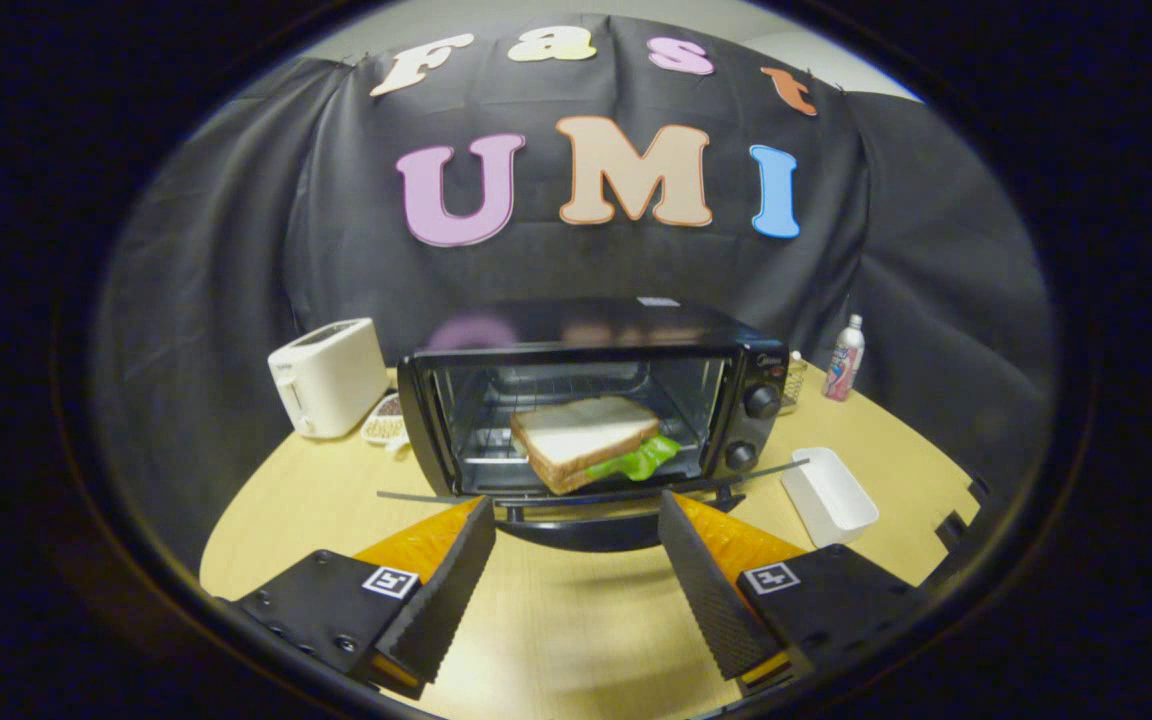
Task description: Open the toaster oven, put the food inside, and close the toaster oven door.
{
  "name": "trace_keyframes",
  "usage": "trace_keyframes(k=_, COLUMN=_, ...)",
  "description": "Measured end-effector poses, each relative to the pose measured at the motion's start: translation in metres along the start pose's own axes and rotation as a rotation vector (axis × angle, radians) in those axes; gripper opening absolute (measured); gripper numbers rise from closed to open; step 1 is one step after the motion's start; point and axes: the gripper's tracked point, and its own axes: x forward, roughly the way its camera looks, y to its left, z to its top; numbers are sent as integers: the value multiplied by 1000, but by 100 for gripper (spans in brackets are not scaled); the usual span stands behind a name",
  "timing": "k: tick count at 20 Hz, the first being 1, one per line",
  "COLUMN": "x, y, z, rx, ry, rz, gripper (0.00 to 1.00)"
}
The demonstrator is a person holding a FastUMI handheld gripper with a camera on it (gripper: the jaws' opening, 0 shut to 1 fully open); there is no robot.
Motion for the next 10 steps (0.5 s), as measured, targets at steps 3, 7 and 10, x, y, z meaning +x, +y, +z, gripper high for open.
trace_keyframes(k=3, x=16, y=5, z=23, rx=33, ry=-32, rz=15, gripper=100)
trace_keyframes(k=7, x=39, y=10, z=51, rx=76, ry=-78, rz=19, gripper=100)
trace_keyframes(k=10, x=54, y=12, z=64, rx=84, ry=-103, rz=21, gripper=100)
